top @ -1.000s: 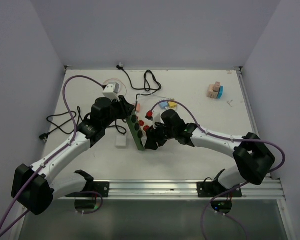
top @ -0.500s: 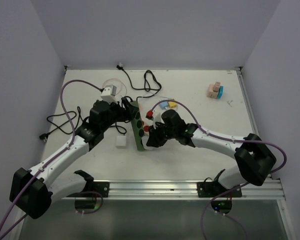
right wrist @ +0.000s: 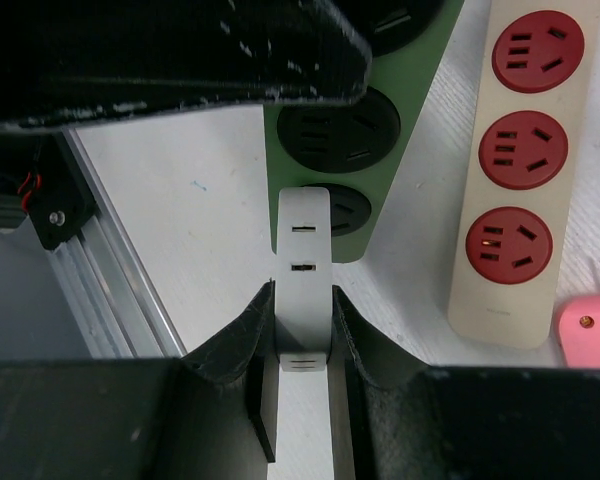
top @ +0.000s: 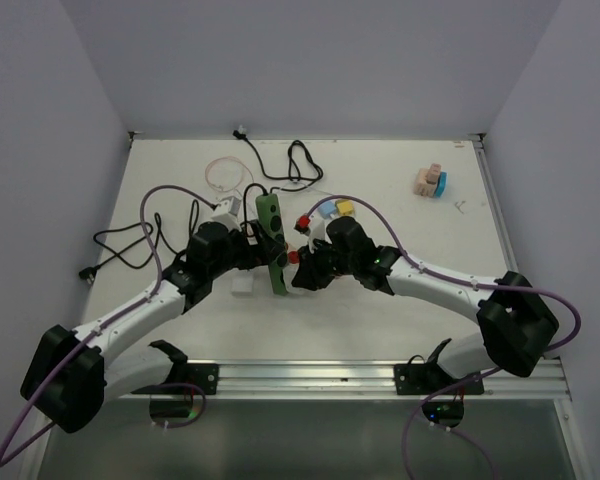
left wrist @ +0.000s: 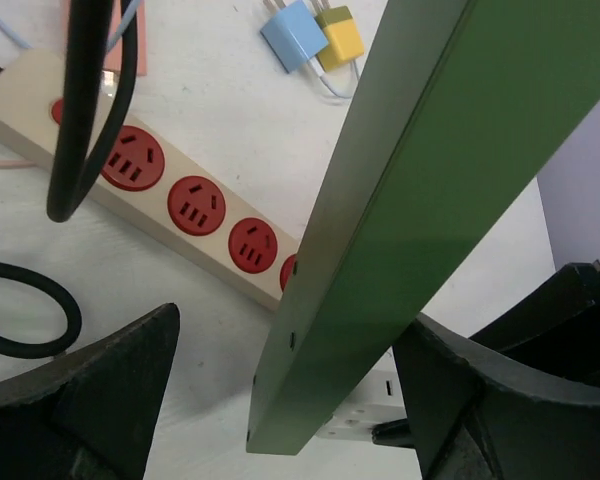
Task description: Pull the plug off the socket
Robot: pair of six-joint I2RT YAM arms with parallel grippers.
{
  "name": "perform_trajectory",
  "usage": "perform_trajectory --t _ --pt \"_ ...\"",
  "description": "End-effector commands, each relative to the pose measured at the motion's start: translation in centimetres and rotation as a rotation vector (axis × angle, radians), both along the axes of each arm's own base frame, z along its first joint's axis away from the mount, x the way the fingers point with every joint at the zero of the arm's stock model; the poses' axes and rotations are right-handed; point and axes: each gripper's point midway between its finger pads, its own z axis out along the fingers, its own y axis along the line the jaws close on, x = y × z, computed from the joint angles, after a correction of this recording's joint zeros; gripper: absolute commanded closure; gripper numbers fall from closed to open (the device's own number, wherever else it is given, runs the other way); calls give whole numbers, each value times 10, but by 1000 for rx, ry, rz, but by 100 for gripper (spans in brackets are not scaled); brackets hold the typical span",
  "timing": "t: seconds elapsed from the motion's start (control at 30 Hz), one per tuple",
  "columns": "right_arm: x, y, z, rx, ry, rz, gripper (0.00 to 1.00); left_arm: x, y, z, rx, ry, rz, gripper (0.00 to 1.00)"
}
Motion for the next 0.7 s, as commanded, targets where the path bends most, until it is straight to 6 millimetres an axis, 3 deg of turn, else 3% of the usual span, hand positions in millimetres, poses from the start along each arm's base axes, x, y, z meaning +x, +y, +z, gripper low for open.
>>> perform_trajectory --t 0.0,0.23,0.33,0.37,0.43,0.47,0.67 --pt "18 25 50 145 -121 12 100 1 -20 19 -93 -57 -43 14" --pt "17 27 57 154 -117 13 100 -1 -39 8 -64 -79 -80 37" --pt "14 26 61 156 -117 16 100 1 -39 7 -48 -113 -83 58" --pt "13 25 63 158 -121 14 100 4 -37 5 -24 -129 -83 72" --pt "11 22 62 150 -112 12 100 9 -32 5 11 -151 -58 87" --pt "10 21 62 147 -108 13 100 10 -30 4 41 -167 -61 100" --pt "-2 4 58 96 -66 -5 100 25 -10 7 169 -237 4 100"
